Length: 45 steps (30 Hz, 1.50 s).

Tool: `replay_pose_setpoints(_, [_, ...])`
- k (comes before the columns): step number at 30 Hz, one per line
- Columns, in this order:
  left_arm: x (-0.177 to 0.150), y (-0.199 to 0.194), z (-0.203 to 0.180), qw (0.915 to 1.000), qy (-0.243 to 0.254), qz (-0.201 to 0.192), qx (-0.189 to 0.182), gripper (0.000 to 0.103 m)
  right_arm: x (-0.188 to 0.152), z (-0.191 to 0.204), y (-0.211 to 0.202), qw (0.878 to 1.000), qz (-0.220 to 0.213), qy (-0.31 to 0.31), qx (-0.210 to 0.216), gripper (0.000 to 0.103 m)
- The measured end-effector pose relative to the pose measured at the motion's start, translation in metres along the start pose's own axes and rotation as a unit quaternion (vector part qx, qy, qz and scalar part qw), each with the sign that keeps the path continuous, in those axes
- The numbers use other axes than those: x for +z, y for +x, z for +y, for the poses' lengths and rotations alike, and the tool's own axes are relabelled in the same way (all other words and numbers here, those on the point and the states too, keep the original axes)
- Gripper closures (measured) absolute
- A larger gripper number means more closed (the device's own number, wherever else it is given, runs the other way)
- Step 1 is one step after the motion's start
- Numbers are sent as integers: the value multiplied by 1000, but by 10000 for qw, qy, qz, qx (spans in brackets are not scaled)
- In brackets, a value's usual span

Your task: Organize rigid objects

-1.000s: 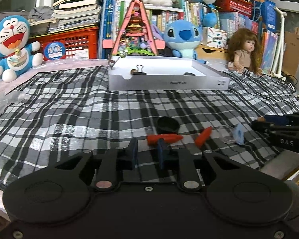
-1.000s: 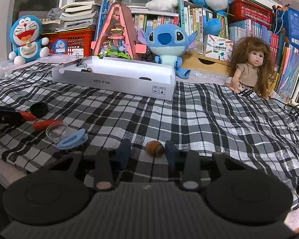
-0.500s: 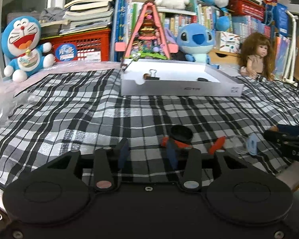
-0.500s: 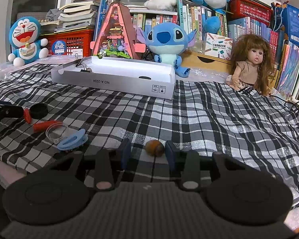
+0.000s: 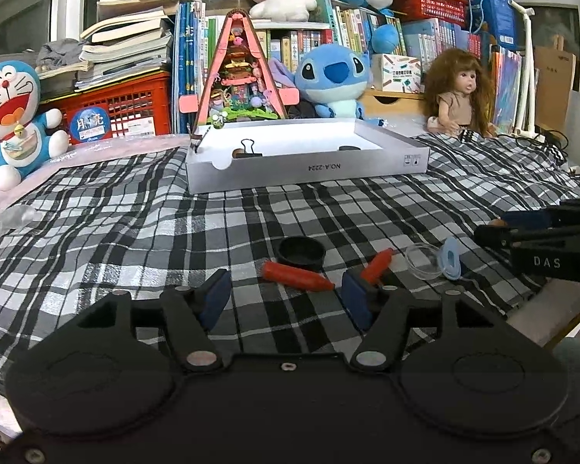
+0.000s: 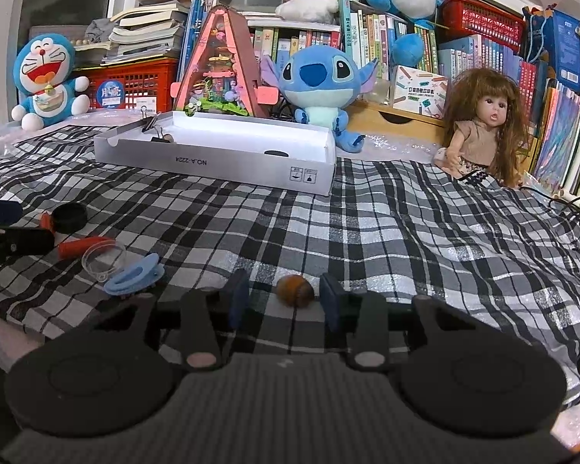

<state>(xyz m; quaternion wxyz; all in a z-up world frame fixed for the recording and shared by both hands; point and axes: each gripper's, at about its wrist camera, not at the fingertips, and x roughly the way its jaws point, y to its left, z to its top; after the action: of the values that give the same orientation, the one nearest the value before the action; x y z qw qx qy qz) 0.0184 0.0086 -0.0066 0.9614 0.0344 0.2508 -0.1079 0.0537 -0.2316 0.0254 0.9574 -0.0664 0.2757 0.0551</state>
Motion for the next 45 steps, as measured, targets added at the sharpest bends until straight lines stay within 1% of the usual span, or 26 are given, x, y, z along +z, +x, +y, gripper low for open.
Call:
replay_pose_setpoints(6, [-3, 4, -2, 10000, 18, 23, -36, 41, 0, -2, 3, 9999, -24, 83, -72, 44])
replay_pose_setpoints(9, [-4, 7, -2, 10000, 11, 18, -89, 45, 0, -3, 4, 9999, -24, 142, -79, 44])
replay_pose_setpoints(10, [-4, 7, -3, 9999, 15, 8, -106, 53, 0, -3, 5, 9998, -15, 163, -73, 44])
replay_pose_setpoints(11, [-4, 6, -3, 9999, 41, -9, -132, 67, 0, -4, 5, 9998, -10, 175, -70, 44])
replay_pose_setpoints(12, [-4, 6, -5, 9999, 72, -16, -149, 71, 0, -4, 5, 9998, -5, 185, -53, 54])
replay_pose_setpoints(13, [-3, 6, -6, 9998, 92, -11, -162, 80, 0, -4, 4, 9998, -1, 200, -5, 60])
replay_pose_setpoints(14, [-3, 6, -7, 9998, 95, 0, -187, 85, 0, -4, 4, 9998, -3, 213, 14, 66])
replay_pose_setpoints(15, [-2, 6, -7, 9998, 95, 4, -200, 86, 0, -3, 3, 9998, -9, 205, 15, 72])
replay_pose_setpoints(17, [-1, 5, -8, 9997, 98, 4, -206, 91, 0, -1, 3, 9998, -23, 173, -3, 76])
replay_pose_setpoints(19, [-1, 5, -8, 9997, 79, 12, -219, 92, 0, -1, 3, 9998, -28, 187, 7, 77])
replay_pose_setpoints(34, [-3, -2, -2, 9997, -53, 9, -223, 91, 1, -1, 1, 9997, -37, 216, 52, 77])
replay_pose_setpoints(35, [-3, -2, -2, 9997, -38, -14, -240, 89, 1, -1, 1, 9997, -38, 214, 54, 77])
replay_pose_setpoints(37, [-3, -3, -3, 9998, 16, -64, -207, 88, 1, -1, 1, 9998, -39, 207, 51, 77])
replay_pose_setpoints(40, [-2, 1, -3, 10000, 16, -43, -47, 73, 1, -1, 1, 9998, -33, 211, 51, 77])
replay_pose_setpoints(43, [0, 3, 3, 9999, -136, 11, 89, 72, 0, -1, 1, 9997, -31, 226, 52, 77])
replay_pose_setpoints(45, [0, 3, 8, 9995, -180, 26, 246, 71, 0, 0, 1, 9997, -30, 227, 53, 77])
